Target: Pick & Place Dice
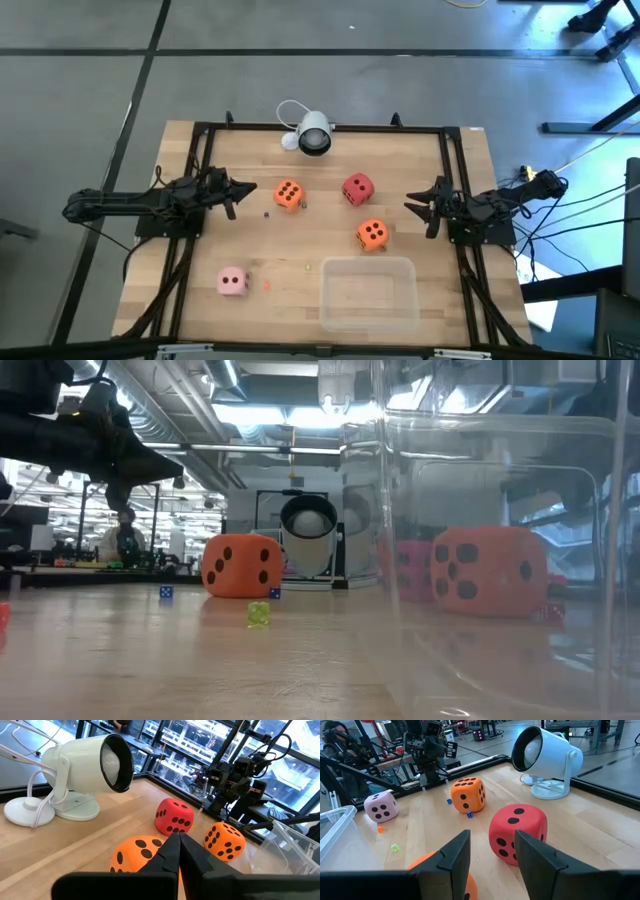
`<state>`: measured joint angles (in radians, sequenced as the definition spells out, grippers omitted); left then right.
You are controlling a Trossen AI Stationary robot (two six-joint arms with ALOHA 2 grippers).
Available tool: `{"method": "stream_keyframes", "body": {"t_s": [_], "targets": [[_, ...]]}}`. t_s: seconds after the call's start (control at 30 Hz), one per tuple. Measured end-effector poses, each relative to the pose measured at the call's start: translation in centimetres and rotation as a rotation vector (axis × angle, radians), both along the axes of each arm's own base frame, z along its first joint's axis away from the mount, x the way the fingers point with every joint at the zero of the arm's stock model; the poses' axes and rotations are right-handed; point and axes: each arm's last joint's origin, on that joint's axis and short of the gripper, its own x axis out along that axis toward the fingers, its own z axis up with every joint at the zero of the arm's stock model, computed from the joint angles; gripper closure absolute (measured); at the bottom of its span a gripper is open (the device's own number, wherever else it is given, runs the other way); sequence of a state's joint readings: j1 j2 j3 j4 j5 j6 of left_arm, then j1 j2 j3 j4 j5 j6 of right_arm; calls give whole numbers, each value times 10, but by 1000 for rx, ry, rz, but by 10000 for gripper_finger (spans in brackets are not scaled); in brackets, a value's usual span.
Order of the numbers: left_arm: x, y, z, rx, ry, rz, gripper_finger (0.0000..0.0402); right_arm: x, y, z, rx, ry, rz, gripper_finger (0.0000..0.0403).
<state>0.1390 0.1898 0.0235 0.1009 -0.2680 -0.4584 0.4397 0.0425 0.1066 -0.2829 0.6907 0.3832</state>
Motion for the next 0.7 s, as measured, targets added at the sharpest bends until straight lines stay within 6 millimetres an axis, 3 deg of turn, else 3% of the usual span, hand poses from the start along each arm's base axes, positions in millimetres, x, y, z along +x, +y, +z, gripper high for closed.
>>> {"method": "stream_keyframes", "body": {"t_s": [0.4, 0.6, 0.7], "targets": [[0, 1, 1, -43, -31, 44, 398, 0, 0, 0, 0, 0, 0, 249], [-2, 3, 12, -294, -283, 120, 398, 0, 0, 0, 0, 0, 0, 250], [-3, 4, 17, -340, -367, 158, 398, 0, 0, 0, 0, 0, 0, 250]]}}
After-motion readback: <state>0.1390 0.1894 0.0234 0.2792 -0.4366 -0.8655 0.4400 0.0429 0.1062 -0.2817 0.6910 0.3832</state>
